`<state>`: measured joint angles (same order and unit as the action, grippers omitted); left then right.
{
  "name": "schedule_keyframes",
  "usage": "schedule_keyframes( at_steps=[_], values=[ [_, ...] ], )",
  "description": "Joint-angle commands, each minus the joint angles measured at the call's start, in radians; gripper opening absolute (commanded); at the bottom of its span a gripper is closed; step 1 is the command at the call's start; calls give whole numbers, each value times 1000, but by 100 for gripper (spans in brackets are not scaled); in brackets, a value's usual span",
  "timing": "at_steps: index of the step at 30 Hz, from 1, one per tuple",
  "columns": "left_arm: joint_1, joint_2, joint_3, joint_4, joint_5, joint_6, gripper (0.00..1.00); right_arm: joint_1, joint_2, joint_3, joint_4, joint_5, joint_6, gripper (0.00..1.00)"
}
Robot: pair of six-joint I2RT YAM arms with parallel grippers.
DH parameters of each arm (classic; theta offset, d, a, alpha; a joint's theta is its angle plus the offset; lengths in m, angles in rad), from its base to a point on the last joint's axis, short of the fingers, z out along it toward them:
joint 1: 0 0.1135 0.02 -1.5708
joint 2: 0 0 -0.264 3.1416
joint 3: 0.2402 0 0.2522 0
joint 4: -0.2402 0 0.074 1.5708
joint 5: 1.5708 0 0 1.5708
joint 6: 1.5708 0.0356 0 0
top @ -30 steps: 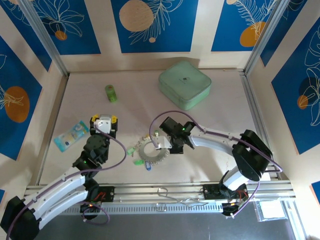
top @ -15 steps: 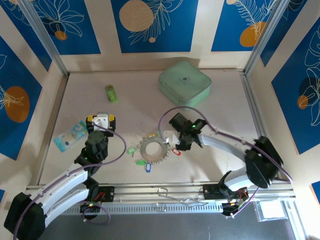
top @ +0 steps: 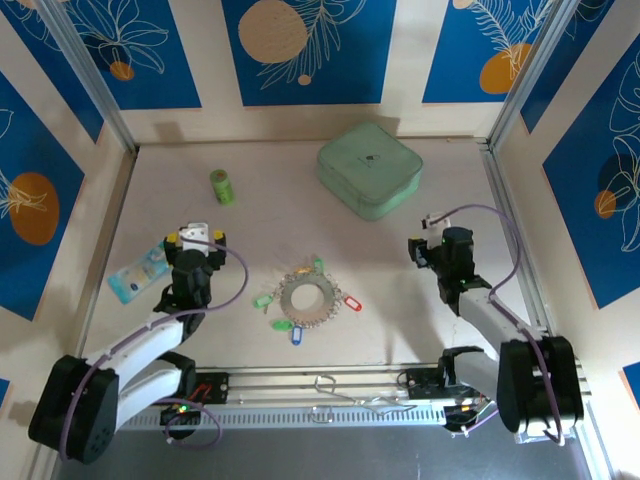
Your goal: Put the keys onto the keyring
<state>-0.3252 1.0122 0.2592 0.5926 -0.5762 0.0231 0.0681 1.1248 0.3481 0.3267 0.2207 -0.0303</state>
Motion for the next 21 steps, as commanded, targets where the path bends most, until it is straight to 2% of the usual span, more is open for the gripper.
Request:
schedule_keyframes(
  at_steps=[1,3,6,8,12,13,15,16,19,20,21],
  values=[
    [45,58,5,98,64,-22,88,-25,82,-40,353,-8,70,49],
    [73,108,15,108,100,-22,87,-30,159,-30,416,-58,58,49],
    [106,179,5,179,124,-27,88,-36,195,7,396,-156,57,48],
    [135,237,-3,249,152,-31,88,-39,236,-11,480,-210,61,48],
    [177,328,5,337,219,-10,88,-37,397,-18,649,-217,55,48],
    [189,338,11,343,255,-2,88,-40,411,-6,655,-200,72,48],
    [210,383,7,406,301,-1,89,-54,388,37,529,-218,74,48],
    [224,422,7,432,323,-12,89,-62,402,39,548,-226,85,49],
    [233,599,-17,680,343,5,89,-86,401,57,513,-237,117,49],
    [232,565,-18,620,348,-7,89,-90,396,67,479,-241,118,49],
    [233,525,-6,523,329,-21,95,-95,401,66,488,-248,122,49]
  ],
)
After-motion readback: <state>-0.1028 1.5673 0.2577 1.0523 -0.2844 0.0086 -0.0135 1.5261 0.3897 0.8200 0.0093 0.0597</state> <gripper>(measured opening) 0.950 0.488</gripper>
